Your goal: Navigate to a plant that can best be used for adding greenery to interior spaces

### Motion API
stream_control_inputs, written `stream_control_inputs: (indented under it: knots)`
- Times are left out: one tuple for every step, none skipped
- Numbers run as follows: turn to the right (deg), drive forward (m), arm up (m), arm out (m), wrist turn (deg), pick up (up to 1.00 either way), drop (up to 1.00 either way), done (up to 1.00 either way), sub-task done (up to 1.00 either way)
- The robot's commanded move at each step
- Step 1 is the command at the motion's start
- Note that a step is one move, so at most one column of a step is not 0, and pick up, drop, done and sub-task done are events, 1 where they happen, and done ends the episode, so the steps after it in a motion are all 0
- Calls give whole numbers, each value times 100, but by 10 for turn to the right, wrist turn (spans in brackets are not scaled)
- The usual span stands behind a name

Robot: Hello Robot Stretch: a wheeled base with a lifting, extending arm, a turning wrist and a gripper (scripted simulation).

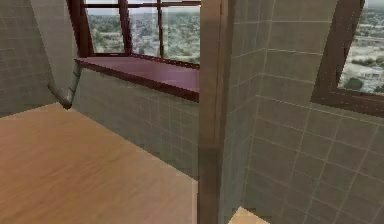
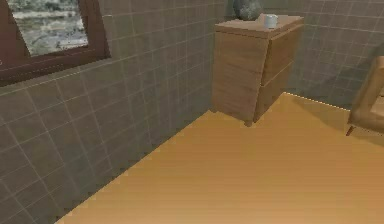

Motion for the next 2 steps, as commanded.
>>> stream_control_inputs:
  knots:
    - [0,30,0,0,0,0,0,0,0]
    - [-450,0,0,0,0,0,0,0,0]
